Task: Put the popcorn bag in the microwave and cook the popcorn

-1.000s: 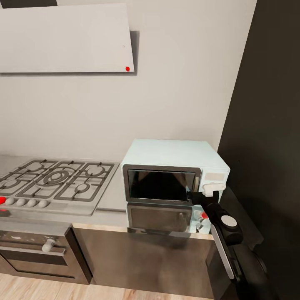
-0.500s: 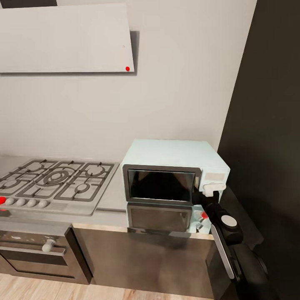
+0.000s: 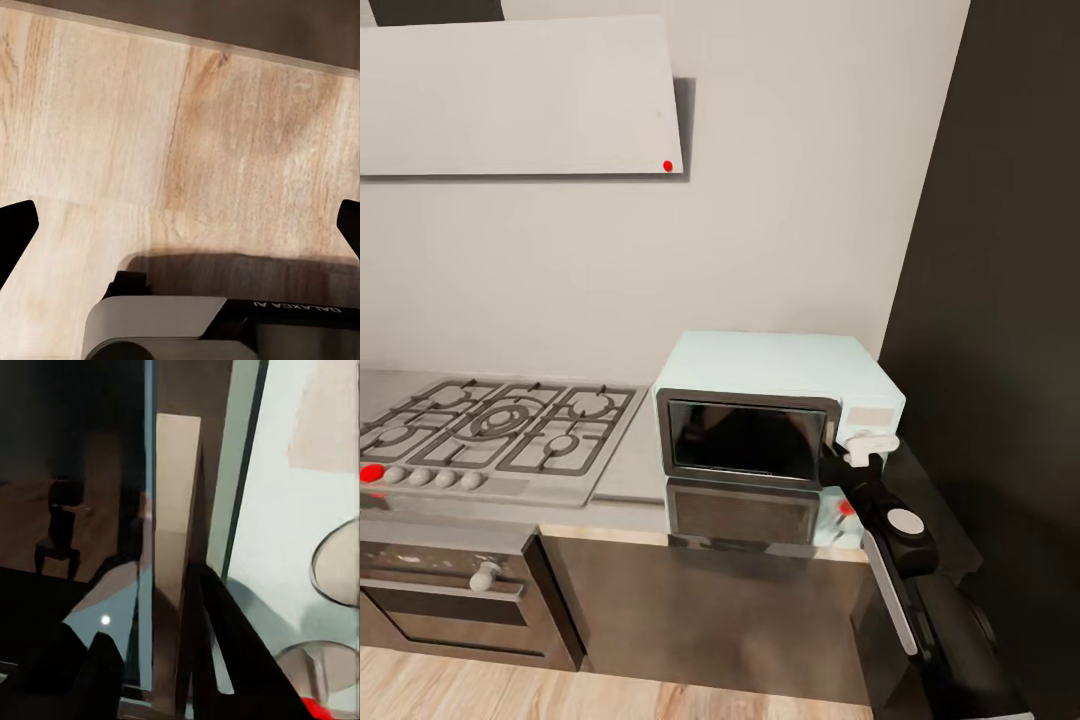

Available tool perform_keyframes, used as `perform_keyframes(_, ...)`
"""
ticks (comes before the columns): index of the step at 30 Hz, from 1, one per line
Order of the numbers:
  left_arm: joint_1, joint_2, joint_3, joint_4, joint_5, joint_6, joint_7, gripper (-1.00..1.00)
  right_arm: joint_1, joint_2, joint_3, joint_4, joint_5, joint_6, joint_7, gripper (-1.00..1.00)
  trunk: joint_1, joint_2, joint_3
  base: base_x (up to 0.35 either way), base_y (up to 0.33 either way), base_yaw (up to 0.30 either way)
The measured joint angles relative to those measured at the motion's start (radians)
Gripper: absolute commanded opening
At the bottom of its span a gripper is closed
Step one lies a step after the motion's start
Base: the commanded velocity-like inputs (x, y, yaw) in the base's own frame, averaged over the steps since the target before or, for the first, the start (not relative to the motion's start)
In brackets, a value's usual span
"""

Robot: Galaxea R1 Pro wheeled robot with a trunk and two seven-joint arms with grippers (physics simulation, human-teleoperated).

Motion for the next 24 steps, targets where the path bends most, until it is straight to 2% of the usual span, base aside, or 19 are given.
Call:
perform_keyframes(3,0.000,0.000,0.000,0.000,0.001,0.000,0.000,1.00,0.000,-0.001,0.000,0.000,0.001,0.000,0.000,-1.00,0.000,0.000,0.000,-0.042,0.032,0.000)
perform_keyframes(6,0.000,0.000,0.000,-0.001,0.000,0.000,0.000,1.00,0.000,-0.001,-0.003,0.000,0.021,0.001,-0.004,-1.00,0.000,0.000,0.000,-0.185,0.131,0.000)
perform_keyframes(17,0.000,0.000,0.000,0.000,0.000,0.000,0.000,1.00,0.000,-0.001,-0.012,-0.001,0.018,0.001,-0.003,-1.00,0.000,0.000,0.000,-0.019,0.011,0.000)
perform_keyframes(24,0.000,0.000,0.001,0.000,0.000,0.000,0.000,1.00,0.001,-0.002,-0.018,-0.002,0.014,0.002,-0.004,-1.00,0.000,0.000,0.000,-0.159,0.070,0.000)
